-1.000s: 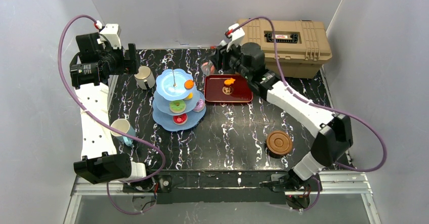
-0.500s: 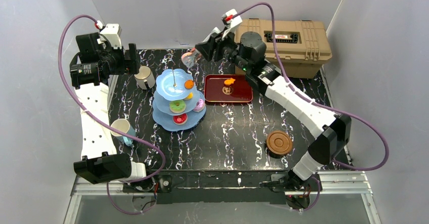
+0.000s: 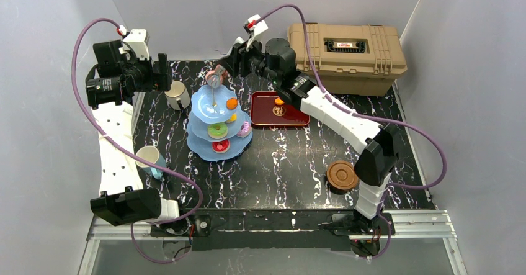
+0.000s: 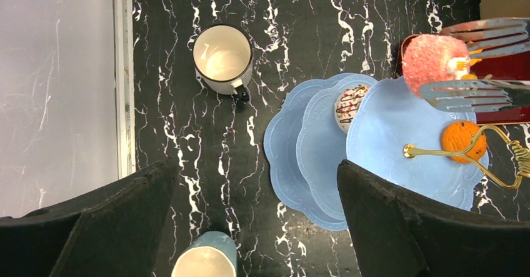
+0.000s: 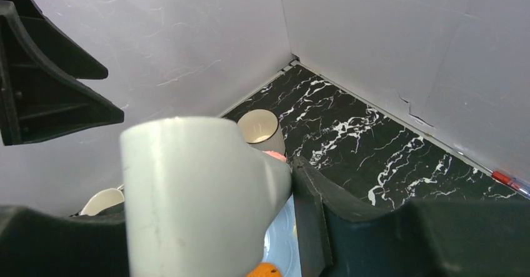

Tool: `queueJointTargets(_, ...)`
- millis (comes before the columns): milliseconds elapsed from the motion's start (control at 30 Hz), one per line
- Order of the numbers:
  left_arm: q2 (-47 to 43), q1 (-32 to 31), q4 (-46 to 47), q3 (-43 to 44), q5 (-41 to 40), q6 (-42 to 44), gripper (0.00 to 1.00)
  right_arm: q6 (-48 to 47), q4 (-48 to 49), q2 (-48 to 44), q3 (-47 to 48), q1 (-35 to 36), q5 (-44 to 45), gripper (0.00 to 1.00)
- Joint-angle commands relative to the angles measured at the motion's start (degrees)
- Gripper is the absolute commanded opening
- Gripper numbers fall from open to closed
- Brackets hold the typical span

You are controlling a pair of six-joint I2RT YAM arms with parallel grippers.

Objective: Serve the afternoon tea
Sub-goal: Place the desert on the desert table.

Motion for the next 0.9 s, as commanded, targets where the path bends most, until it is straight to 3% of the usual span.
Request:
queueJointTargets(0, -1.1, 0.4, 0.2, 0.0, 0.5, 1.0, 0.98, 1.2, 2.3, 1.1, 6.3, 1.0, -1.1, 0.01)
queueJointTargets(333, -0.9, 0.4, 0.5, 0.8, 0.4, 1.1, 0.98, 1.4, -0.6, 0.3, 5.4, 2.0, -2.5, 0.02)
queueJointTargets(500, -1.0, 0.4, 0.9, 0.9, 0.3, 0.7, 0.98, 1.6, -0.9, -0.2, 4.7, 2.2, -1.9, 0.23)
queueJointTargets(867, -1.5, 0.4, 1.5, 0.6, -0.2, 0.7, 0.98, 1.5, -1.2, -0.3, 4.5, 2.2, 0.2, 0.52)
